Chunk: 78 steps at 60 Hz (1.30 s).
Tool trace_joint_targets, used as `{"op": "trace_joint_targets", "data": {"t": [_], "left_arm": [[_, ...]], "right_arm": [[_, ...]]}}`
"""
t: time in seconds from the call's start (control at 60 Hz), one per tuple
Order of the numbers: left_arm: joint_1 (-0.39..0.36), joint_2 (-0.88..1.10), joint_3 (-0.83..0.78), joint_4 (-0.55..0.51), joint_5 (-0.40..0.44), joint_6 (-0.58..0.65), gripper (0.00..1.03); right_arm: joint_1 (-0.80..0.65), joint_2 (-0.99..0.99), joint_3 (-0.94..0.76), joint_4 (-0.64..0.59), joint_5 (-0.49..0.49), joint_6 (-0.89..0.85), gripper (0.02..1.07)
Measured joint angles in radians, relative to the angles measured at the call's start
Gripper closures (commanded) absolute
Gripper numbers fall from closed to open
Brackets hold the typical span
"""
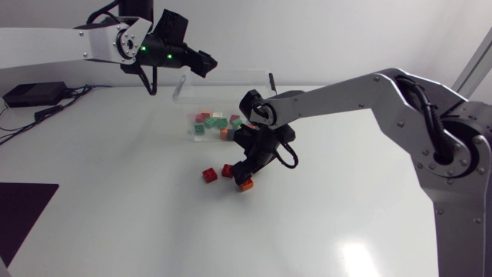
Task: Place the duplo bricks in the container
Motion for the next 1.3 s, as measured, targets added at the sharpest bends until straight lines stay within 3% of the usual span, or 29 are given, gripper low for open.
{"op": "trace_joint_targets", "data": {"t": [0.05, 0.3, 0.75, 1.3], "left_arm": [[0.005, -0.028, -0.035, 0.000, 0.000, 0.003, 0.05], [0.009, -0.193, -0.194, -0.058, 0.000, 0.058, 0.06], [-0.034, -0.259, -0.408, -0.266, -0.016, 0.269, 0.06], [-0.110, -0.078, -0.435, -0.299, -0.137, 0.327, 0.10]], "right_arm": [[0.001, 0.003, 0.006, -0.005, 0.002, 0.000, 0.21], [0.015, 0.006, 0.010, -0.028, 0.018, 0.001, 0.62], [0.019, -0.066, -0.005, -0.088, 0.023, 0.000, 0.66], [-0.008, -0.313, -0.006, -0.090, 0.025, 0.005, 0.66]]}}
